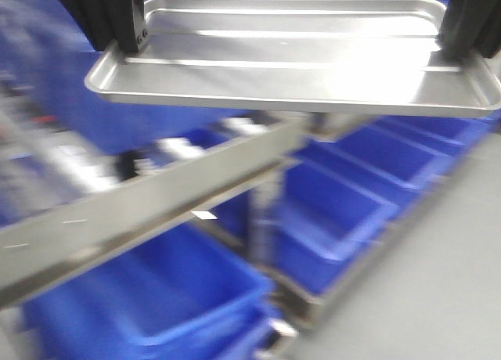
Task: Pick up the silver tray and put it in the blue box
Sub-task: 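Drive the base away from the rack holding the tray in both grippers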
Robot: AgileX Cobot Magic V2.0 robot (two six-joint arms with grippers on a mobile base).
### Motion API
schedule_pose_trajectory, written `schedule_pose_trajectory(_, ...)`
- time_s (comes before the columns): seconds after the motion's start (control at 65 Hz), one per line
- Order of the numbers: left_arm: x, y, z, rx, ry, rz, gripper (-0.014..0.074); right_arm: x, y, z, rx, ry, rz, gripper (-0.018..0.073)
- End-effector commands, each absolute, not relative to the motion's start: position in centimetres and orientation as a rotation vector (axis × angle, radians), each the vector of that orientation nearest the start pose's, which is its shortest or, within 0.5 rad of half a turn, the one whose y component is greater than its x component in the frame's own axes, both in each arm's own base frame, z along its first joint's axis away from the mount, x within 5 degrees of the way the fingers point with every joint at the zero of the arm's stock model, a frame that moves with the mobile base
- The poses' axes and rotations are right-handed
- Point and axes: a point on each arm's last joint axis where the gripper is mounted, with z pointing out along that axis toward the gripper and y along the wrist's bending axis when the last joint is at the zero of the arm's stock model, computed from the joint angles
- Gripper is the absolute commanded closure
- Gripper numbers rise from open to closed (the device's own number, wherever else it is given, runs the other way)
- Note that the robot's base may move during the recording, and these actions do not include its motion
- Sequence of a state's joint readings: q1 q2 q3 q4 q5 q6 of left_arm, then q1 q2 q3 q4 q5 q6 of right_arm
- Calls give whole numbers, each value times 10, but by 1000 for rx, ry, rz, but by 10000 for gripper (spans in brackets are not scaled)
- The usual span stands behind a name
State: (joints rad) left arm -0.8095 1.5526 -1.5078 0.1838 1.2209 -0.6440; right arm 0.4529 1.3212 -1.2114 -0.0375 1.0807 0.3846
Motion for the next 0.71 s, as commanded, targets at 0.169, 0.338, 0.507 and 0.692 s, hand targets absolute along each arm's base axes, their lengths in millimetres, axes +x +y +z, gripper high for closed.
schedule_pose_trajectory(0.169,225,-213,374,292,2639,-175,701,232,106,362,-152,2591,195,501)
schedule_pose_trajectory(0.338,225,-213,374,292,2639,-175,701,232,106,362,-152,2591,195,501)
schedule_pose_trajectory(0.507,225,-213,374,292,2639,-175,701,232,106,362,-152,2591,195,501)
schedule_pose_trajectory(0.692,225,-213,374,292,2639,-175,701,232,106,362,-152,2591,195,501)
